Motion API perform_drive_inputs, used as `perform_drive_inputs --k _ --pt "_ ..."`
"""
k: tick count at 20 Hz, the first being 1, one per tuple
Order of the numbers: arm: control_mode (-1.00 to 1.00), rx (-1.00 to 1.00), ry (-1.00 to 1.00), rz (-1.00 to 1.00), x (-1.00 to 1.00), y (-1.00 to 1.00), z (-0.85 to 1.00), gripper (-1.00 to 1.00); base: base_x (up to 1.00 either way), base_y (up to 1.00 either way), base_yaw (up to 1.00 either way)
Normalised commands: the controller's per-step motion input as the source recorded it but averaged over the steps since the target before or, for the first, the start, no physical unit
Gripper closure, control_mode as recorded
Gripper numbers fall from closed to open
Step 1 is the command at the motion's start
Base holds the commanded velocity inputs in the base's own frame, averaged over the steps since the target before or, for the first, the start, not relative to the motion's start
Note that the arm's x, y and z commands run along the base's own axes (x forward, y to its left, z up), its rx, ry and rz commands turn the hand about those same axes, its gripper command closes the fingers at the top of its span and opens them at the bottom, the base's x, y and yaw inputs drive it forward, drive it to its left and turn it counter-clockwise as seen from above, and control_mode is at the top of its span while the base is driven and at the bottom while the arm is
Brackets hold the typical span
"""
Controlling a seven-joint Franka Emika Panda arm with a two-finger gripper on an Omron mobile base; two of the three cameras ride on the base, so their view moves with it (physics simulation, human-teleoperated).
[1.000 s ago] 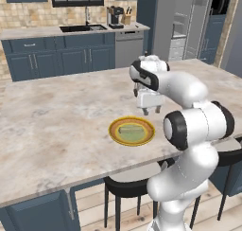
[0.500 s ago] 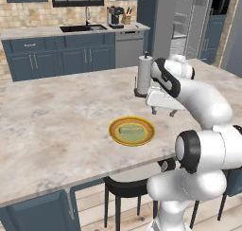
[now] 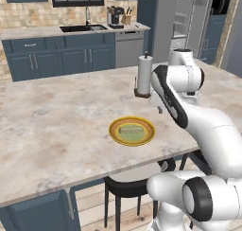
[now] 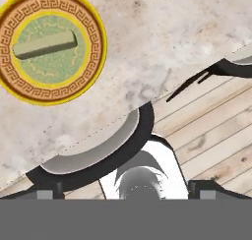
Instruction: Retrieve the butter from the fridge and place it on a plate on the dining table. Then retrieve the butter knife by the fridge and place it near the plate.
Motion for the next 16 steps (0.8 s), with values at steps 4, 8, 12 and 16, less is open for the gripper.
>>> perform_drive_inputs --k 4,8,12,16 --pt "-1.0 -0.34 -0.01 0.0 -0.36 0.14 0.29 -1.0 0.0 0.0 0.0" --pt "-1.0 0.0 0.0 0.01 -0.24 0.01 0.0 -1.0 0.0 0.0 0.0" --pt "-1.0 0.03 0.0 0.04 -0.32 0.0 0.0 -1.0 0.0 0.0 0.0" --pt "-1.0 0.01 0.01 0.14 -0.42 0.19 0.0 -1.0 0.0 0.0 0.0"
